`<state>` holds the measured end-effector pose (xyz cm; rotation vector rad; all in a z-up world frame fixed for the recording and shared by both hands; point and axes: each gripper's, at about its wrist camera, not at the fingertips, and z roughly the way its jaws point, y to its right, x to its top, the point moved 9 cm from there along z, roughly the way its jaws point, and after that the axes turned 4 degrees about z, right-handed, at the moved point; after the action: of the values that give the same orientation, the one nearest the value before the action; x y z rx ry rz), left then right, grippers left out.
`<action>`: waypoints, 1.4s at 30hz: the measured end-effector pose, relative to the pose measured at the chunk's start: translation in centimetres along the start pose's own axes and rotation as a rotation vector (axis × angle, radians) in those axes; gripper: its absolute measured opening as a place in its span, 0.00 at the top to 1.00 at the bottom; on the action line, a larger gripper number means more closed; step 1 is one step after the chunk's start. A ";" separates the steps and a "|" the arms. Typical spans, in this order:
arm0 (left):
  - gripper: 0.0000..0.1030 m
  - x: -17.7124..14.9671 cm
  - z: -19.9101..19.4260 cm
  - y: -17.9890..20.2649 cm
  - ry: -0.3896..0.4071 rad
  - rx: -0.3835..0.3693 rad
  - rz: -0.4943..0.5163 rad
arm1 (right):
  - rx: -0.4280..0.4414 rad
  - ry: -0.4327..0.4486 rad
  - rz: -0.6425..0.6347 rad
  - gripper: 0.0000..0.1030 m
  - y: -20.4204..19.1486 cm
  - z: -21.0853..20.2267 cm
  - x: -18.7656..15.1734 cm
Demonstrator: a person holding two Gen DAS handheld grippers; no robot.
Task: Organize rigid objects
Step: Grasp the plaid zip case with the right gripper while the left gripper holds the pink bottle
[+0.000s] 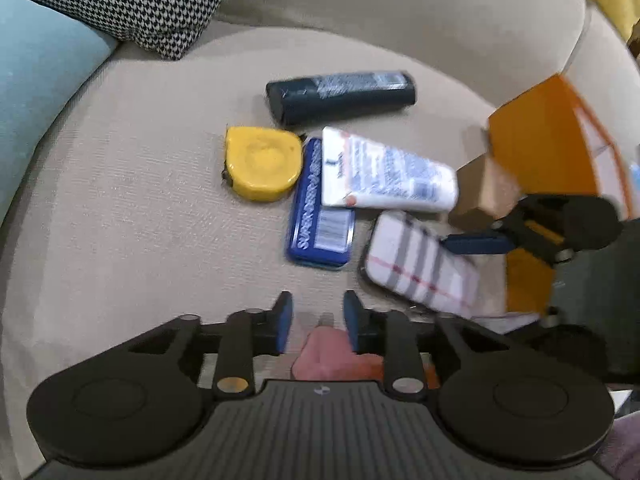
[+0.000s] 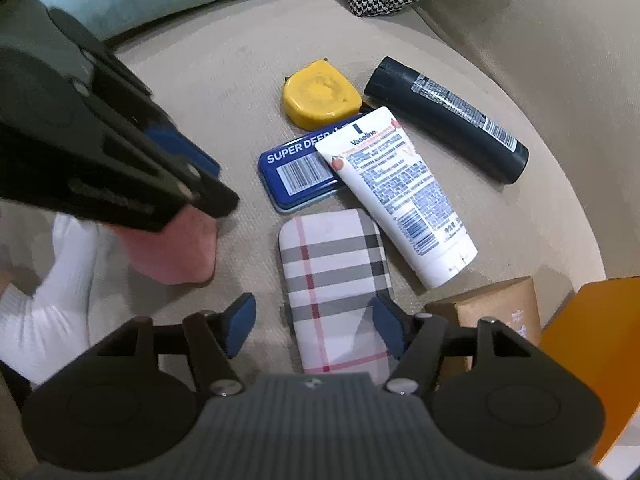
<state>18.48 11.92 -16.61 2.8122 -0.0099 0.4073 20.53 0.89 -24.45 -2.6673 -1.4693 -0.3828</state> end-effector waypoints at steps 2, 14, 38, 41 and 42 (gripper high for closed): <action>0.63 0.3 -0.9 0.1 0.015 -0.005 -0.016 | -0.032 -0.003 -0.017 0.30 0.1 0.4 -0.1; 0.41 -2.5 -7.7 2.8 0.156 0.038 0.142 | 0.057 -0.008 0.204 0.35 1.9 -0.1 -1.1; 0.73 -3.0 -3.4 3.6 0.230 0.086 0.213 | -0.066 0.120 0.076 0.56 -1.7 -1.5 -2.3; 0.73 -2.5 -3.3 3.3 0.243 0.079 0.203 | -0.135 0.125 0.006 0.53 -2.7 -1.1 -2.7; 0.73 -2.4 -3.2 3.2 0.246 0.075 0.198 | -0.155 0.125 -0.017 0.52 -3.0 -1.0 -2.8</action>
<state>15.16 9.72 -13.38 2.8238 -0.2256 0.8123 16.43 0.04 -24.40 -2.6903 -1.4839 -0.6778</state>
